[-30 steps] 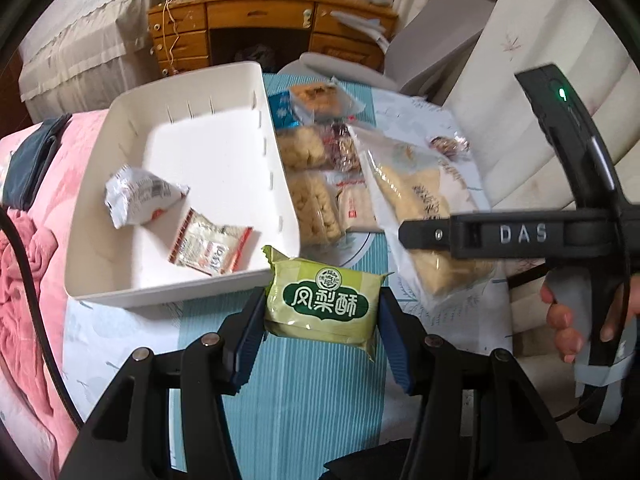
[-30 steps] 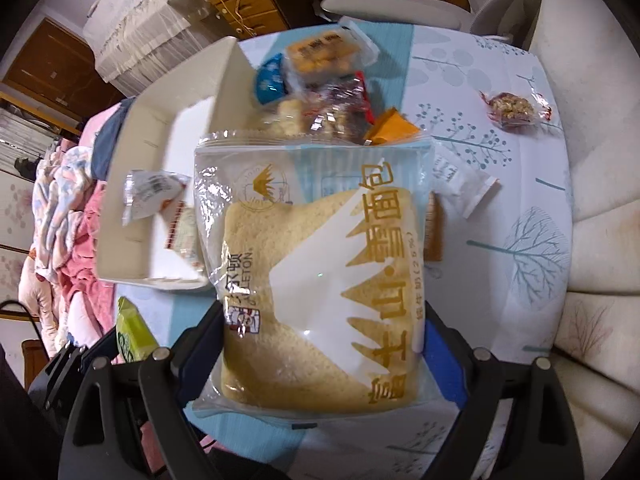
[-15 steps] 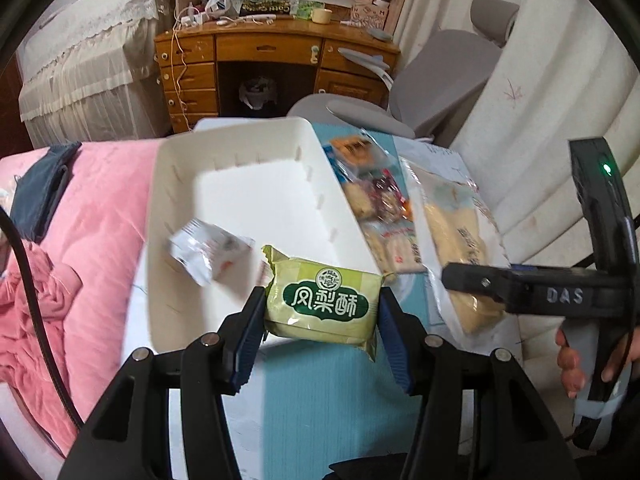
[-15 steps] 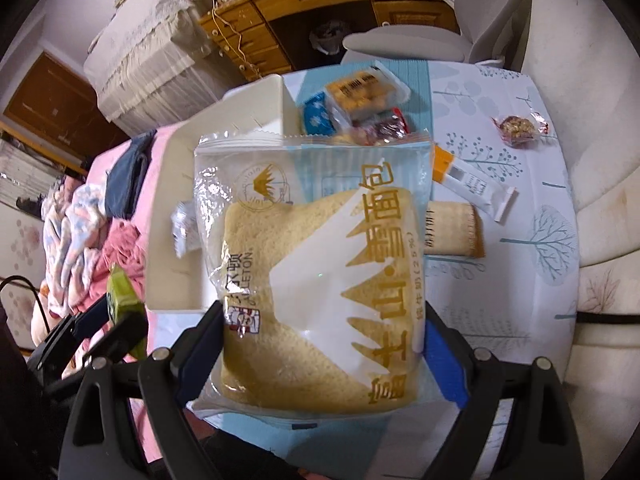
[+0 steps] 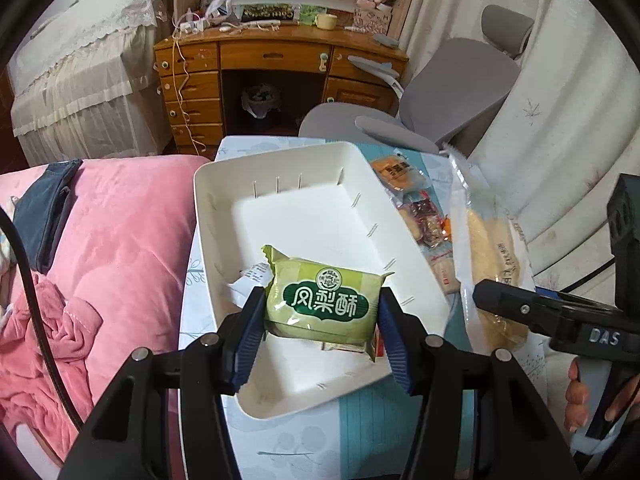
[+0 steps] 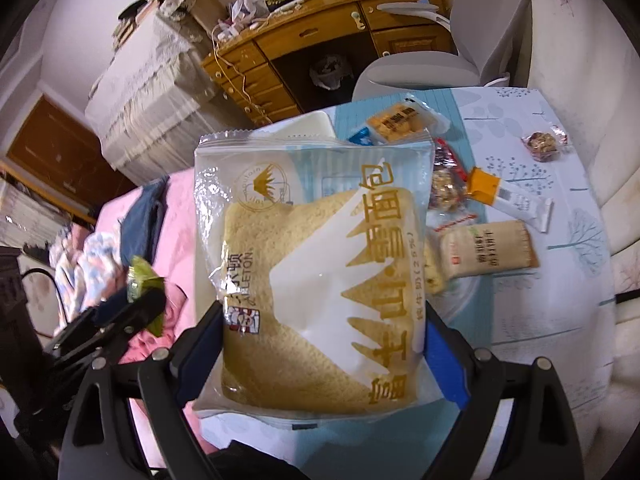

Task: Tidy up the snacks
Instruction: 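Carry the green packet over the tray and open the left gripper, then lower the bread bag into the tray and open the right gripper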

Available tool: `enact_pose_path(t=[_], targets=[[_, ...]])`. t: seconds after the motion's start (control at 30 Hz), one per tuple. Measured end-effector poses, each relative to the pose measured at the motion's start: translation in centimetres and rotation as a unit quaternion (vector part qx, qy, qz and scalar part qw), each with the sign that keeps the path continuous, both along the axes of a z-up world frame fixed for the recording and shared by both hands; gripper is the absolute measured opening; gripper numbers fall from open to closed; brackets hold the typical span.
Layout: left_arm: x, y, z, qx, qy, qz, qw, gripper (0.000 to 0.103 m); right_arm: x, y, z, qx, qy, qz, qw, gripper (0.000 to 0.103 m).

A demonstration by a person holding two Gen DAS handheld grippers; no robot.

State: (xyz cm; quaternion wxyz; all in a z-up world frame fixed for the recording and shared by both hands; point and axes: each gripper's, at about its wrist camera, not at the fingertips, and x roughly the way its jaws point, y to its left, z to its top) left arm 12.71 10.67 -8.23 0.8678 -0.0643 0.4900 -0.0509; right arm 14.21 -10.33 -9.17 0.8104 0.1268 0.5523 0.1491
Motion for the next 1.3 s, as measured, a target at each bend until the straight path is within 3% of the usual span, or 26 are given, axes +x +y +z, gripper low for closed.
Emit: enact_pose_path(t=[0.3,0.37,0.43,0.5,0.63,0.93,1.3], targets=[[1.2,2.1,-2.1,0.006,0.036,-0.018,0.9992,0.055,-0.2,2.6,-1.9,0.049,0.006,-0.028,0.998,0.092],[1.4,2.3,-2.6,0.012,0.046,-0.022,0.9986,0.061,-0.1,2.8,-2.6,0.060,0.017,-0.037,0.997,0.093],[1.6,2.4,-2.8,0.014,0.054,-0.025,0.9981,0.077,0.1,2.7,-3.1,0.073,0.027,-0.044,0.996,0.094],[1.6,2.5,-2.7,0.014,0.052,-0.024,0.9983,0.085,0.1,2.7,-3.8,0.084,0.040,-0.051,0.994,0.094],[1.5,2.5,-2.6,0.008,0.051,-0.031,0.9982,0.085,-0.2,2.3,-4.5,0.056,0.044,-0.064,0.995,0.100],[1.7,1.4,-2.4,0.001,0.069,-0.043,0.9967,0.085,-1.5,0.4,-3.7,0.050,0.027,-0.095,0.994,0.101],[3.5,-3.5,-0.8,-0.007,0.086,-0.062,0.9943,0.085,-3.1,-4.7,-3.6,0.013,0.007,-0.126,0.992,0.100]])
